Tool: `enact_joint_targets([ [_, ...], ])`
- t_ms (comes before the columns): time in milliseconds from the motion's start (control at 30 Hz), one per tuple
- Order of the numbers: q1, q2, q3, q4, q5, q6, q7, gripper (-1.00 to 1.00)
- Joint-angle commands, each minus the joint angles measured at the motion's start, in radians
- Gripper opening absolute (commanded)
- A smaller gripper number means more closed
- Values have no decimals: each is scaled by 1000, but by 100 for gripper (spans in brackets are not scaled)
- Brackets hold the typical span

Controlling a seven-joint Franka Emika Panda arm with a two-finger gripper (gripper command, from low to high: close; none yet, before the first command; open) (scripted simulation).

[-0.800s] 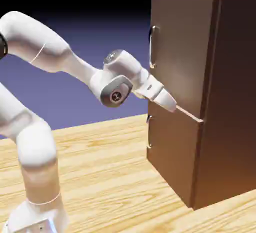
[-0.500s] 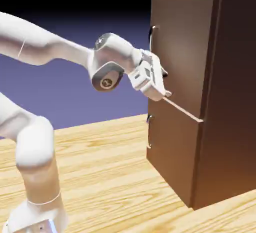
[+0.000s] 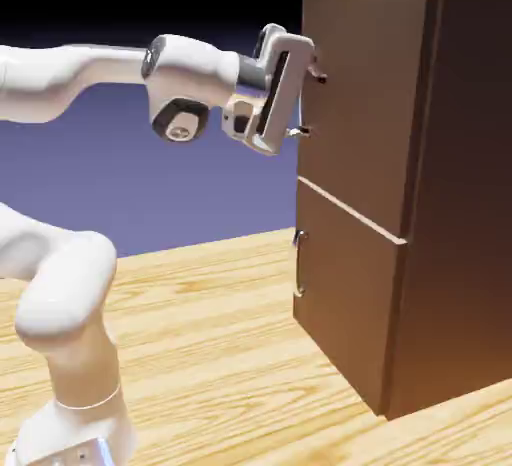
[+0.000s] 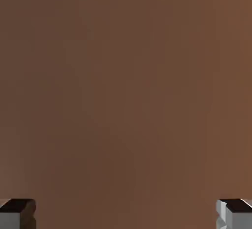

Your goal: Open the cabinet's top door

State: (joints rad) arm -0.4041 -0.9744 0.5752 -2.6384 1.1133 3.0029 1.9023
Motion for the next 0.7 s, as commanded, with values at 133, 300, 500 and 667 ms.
enact_joint_targets([
  [133, -78, -76, 108, 32, 209, -6, 218, 0],
  [300, -156, -151, 215, 64, 417, -13, 435, 0],
  [500, -249, -242, 345, 103, 667, -20, 696, 0],
  [667, -327, -318, 452, 135, 876, -27, 914, 0],
])
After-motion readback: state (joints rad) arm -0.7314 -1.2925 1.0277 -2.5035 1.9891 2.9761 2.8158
